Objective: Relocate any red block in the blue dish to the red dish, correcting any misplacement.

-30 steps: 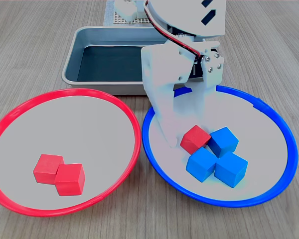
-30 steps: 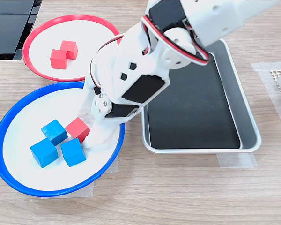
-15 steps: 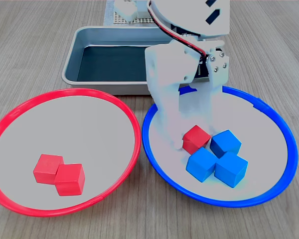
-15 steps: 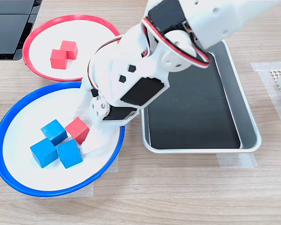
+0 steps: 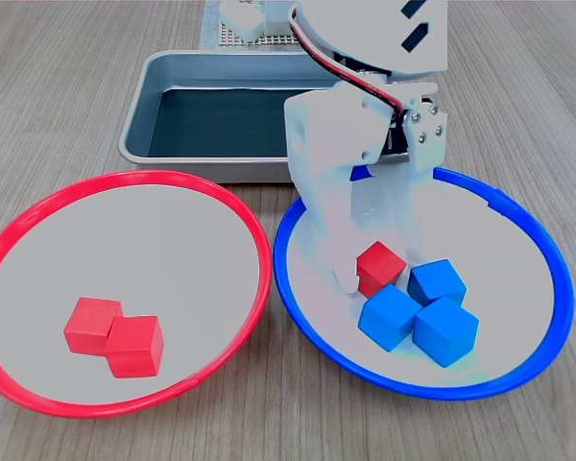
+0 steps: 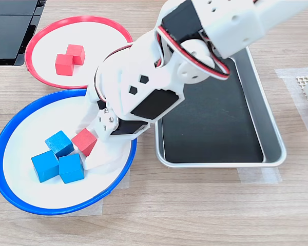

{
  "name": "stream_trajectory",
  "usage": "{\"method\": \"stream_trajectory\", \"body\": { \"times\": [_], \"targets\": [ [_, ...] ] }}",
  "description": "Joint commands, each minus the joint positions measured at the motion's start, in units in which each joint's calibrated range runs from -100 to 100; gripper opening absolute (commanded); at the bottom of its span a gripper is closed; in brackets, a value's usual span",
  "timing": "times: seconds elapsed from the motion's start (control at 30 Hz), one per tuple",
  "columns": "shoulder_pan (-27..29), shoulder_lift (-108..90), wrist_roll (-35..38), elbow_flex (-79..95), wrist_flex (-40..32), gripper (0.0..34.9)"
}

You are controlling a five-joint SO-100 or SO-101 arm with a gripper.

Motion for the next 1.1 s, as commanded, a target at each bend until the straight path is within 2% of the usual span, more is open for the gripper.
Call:
{"method": "stream_trajectory", "body": {
  "times": [0.0,0.07,0.37,0.63,1.07],
  "targets": [
    [0.82,-0.12,0.29,-1.25,-0.83,16.0],
    [1.11,-0.12,0.34,-1.25,-0.58,15.3],
    [1.48,-0.38,0.63,-1.25,0.82,5.9],
    [1.20,-1.49,0.73,-0.79,1.64,0.4],
    [0.45,-6.18,-3.03,-2.34,4.04,0.4]
  ]
}}
